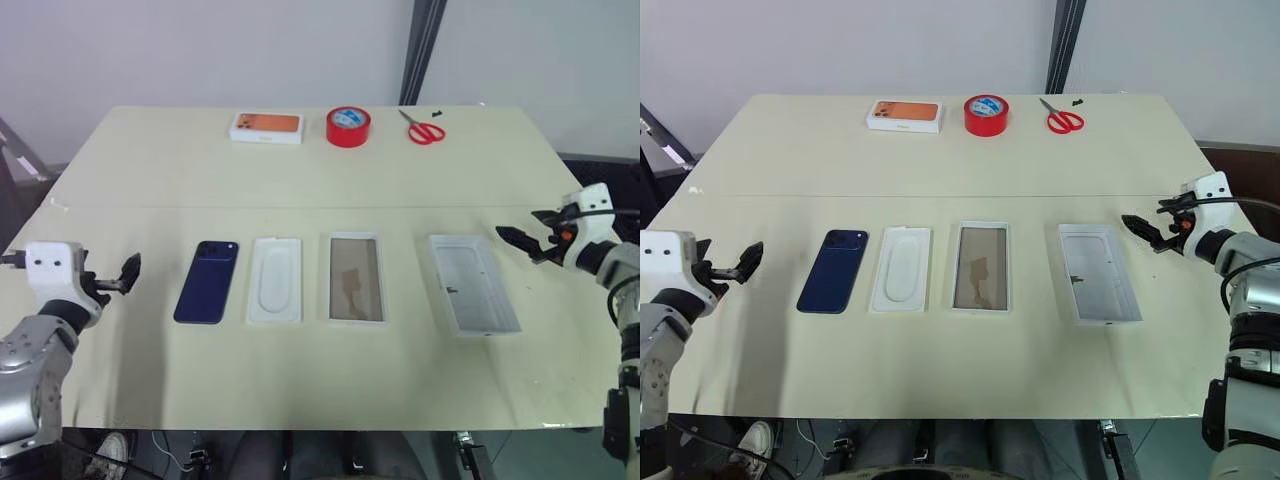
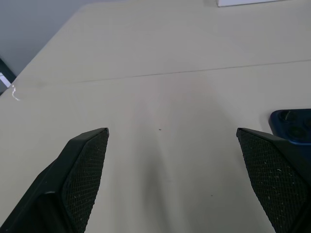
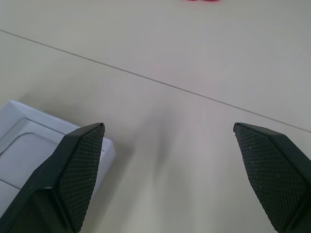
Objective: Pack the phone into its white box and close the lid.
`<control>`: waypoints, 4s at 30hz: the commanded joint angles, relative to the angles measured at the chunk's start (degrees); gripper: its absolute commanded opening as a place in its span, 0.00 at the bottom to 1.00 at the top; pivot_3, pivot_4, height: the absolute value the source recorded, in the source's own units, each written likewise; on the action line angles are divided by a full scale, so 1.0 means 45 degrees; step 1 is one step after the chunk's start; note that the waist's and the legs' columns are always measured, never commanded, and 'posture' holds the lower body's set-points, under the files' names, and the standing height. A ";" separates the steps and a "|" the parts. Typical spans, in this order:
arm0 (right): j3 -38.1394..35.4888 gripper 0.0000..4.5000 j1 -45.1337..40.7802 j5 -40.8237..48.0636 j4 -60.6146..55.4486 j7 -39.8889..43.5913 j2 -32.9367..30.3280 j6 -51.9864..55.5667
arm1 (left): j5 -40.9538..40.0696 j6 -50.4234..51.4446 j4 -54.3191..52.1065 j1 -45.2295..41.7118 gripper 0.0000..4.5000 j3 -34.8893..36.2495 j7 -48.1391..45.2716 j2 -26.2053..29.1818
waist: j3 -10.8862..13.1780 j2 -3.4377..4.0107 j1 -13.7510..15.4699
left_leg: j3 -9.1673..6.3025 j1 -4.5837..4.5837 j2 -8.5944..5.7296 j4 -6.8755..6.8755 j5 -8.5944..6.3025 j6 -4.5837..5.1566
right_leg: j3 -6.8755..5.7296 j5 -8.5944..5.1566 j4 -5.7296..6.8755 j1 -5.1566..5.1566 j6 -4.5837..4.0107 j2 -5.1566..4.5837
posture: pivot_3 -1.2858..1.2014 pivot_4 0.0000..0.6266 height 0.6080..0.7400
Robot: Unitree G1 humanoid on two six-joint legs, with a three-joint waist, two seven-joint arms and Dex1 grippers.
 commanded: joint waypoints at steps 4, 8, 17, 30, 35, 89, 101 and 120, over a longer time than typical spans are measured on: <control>0.0109 0.99 -0.0427 0.0105 -0.0604 -0.0002 0.0230 -0.0106 | -0.0121 0.0008 -0.0678 0.0090 0.98 0.0420 0.0180 -0.0078 | 0.0000 0.0000 -0.0001 | -0.0001 0.0001 0.0000 0.0000 0.0000 0.0000 | 0.0000 0.0000 0.0001 0.0000 0.0000 0.0001 | 0.52 0.24 0.95; 0.0377 0.99 -0.0503 0.0139 -0.1211 0.0037 0.0578 -0.0016 | -0.0284 0.0211 -0.0986 0.0013 0.98 0.0343 0.0192 -0.0072 | 0.0000 0.0000 -0.0004 | 0.0001 -0.0001 0.0000 0.0001 0.0000 0.0000 | 0.0000 0.0000 0.0001 0.0000 0.0000 0.0001 | 0.52 0.24 0.95; 0.1211 0.99 0.0628 0.1030 -0.6233 -0.0380 0.2293 0.1954 | -0.1668 0.1545 -0.2256 -0.1288 0.98 -0.1233 0.0167 -0.0925 | 0.0000 0.0000 0.0055 | -0.0004 -0.0004 0.0000 0.0007 0.0000 0.0000 | -0.0002 0.0002 0.0012 -0.0001 0.0003 0.0002 | 0.52 0.24 0.95; 0.3295 0.99 0.2967 0.1399 -1.2969 -0.0963 0.2619 0.4063 | -0.4186 0.8947 -0.3504 -0.3854 0.98 -0.3863 0.2589 -0.3198 | -0.0001 -0.0005 -0.0023 | -0.0027 -0.0007 -0.0003 0.0029 0.0000 0.0000 | -0.0008 0.0002 0.0032 -0.0002 0.0005 0.0020 | 0.52 0.24 0.95; 0.3286 0.99 0.3147 0.1280 -1.2982 -0.0983 0.2524 0.4057 | -0.4013 1.1046 -0.3560 -0.4467 0.98 -0.3599 0.3780 -0.4082 | -0.0002 -0.0008 0.0018 | -0.0026 -0.0008 -0.0007 0.0033 0.0000 -0.0001 | -0.0009 0.0002 0.0031 -0.0001 0.0005 0.0021 | 0.52 0.24 0.95; 0.4307 1.00 0.3385 0.1615 -1.3755 0.1018 0.1230 0.3842 | -0.9165 1.3912 -0.1281 -0.7882 0.01 0.2639 0.9097 -0.7445 | 0.0002 -0.0030 0.0056 | -0.0026 -0.0009 -0.0014 0.0040 0.0004 -0.0009 | -0.0008 0.0001 0.0028 0.0000 0.0006 0.0019 | 0.52 0.24 0.95; 0.7092 0.47 0.3407 -0.0871 -1.3367 0.1532 0.0661 0.2652 | -1.0507 1.3912 -0.0375 -0.7713 0.00 0.2725 0.9428 -0.5869 | 0.0004 -0.0043 0.0080 | -0.0032 -0.0005 -0.0015 0.0039 0.0028 -0.0051 | -0.0008 0.0001 0.0029 -0.0001 0.0006 0.0017 | 0.52 0.24 0.95; 0.8919 0.00 0.1823 -0.2626 -1.2471 0.1549 0.2512 0.1664 | -1.2570 1.3043 -0.0067 -0.7691 0.00 0.2115 1.0286 -0.5135 | 0.0000 -0.0049 0.0028 | -0.0038 0.0002 -0.0014 0.0038 0.0036 -0.0067 | -0.0008 0.0001 0.0033 -0.0001 0.0005 0.0020 | 0.52 0.24 0.95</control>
